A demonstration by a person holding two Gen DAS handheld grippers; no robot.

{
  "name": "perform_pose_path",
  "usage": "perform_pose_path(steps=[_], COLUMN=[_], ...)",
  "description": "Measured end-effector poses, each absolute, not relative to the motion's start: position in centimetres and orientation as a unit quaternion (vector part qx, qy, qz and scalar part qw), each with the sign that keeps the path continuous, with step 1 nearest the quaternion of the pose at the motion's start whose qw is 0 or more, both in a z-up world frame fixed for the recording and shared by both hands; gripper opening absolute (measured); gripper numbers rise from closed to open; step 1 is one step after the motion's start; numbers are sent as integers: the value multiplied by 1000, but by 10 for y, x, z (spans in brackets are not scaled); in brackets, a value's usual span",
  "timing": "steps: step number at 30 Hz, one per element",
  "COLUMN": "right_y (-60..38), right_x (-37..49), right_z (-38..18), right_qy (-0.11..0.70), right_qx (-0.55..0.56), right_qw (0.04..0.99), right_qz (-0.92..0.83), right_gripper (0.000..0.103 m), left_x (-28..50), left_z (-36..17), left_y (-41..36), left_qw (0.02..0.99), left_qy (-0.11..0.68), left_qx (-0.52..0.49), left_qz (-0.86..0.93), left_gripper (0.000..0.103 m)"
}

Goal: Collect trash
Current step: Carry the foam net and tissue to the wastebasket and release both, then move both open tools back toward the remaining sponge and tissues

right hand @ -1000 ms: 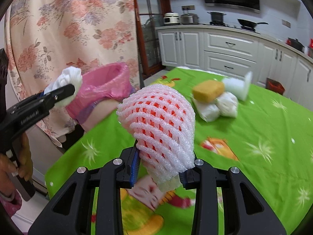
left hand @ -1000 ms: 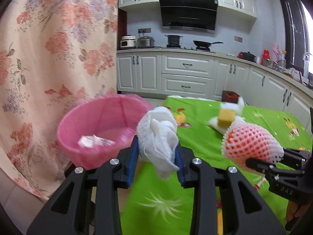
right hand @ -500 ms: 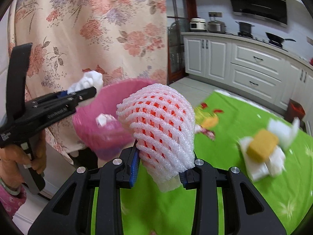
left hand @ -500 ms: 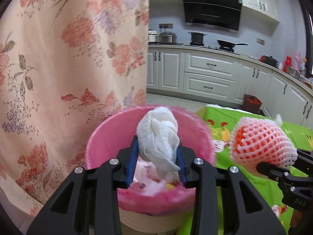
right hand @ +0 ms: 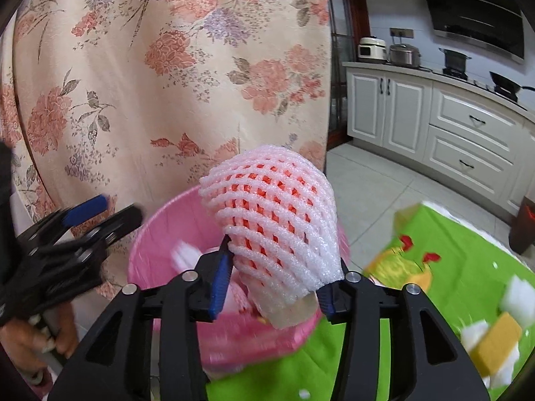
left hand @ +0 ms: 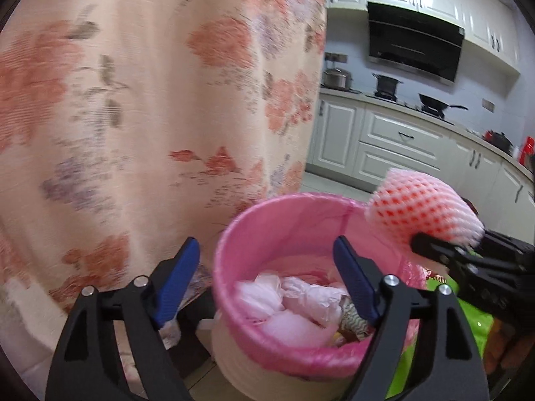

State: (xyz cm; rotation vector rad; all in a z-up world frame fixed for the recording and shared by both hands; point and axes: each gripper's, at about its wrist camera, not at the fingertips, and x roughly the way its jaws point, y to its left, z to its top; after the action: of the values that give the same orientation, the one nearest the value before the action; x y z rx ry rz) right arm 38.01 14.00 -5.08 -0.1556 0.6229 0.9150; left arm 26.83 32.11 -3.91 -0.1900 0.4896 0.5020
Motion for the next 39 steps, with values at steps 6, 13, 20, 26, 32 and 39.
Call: perform_pose_path(steps=[6, 13, 20, 26, 32, 39], right_y=[143, 84, 2, -57, -106, -140], right_x=[374, 355, 339, 339, 351, 377], right_z=[-49, -64, -84, -96, -107, -121], right_qy=[283, 291, 310, 318, 328, 348], right_qx=[-73, -61, -24, -11, 4, 25], right_qw=[845, 862, 882, 902, 914, 917], right_qz=[448, 411, 354, 293, 236, 194], right_gripper=[76, 76, 76, 76, 70, 61], left_x=[236, 221, 226, 238, 254, 268], left_z=[-43, -63, -85, -98, -104, -114], left_y=[308, 270, 201, 148, 109, 82], left_qw=[930, 933, 943, 949, 953, 953], left_qy=[239, 260, 283, 290, 289, 290], left_qx=[-96, -81, -57, -29, -15, 9], left_qz=[262, 236, 167, 123, 96, 92], left_gripper=[86, 93, 94, 94, 94, 94])
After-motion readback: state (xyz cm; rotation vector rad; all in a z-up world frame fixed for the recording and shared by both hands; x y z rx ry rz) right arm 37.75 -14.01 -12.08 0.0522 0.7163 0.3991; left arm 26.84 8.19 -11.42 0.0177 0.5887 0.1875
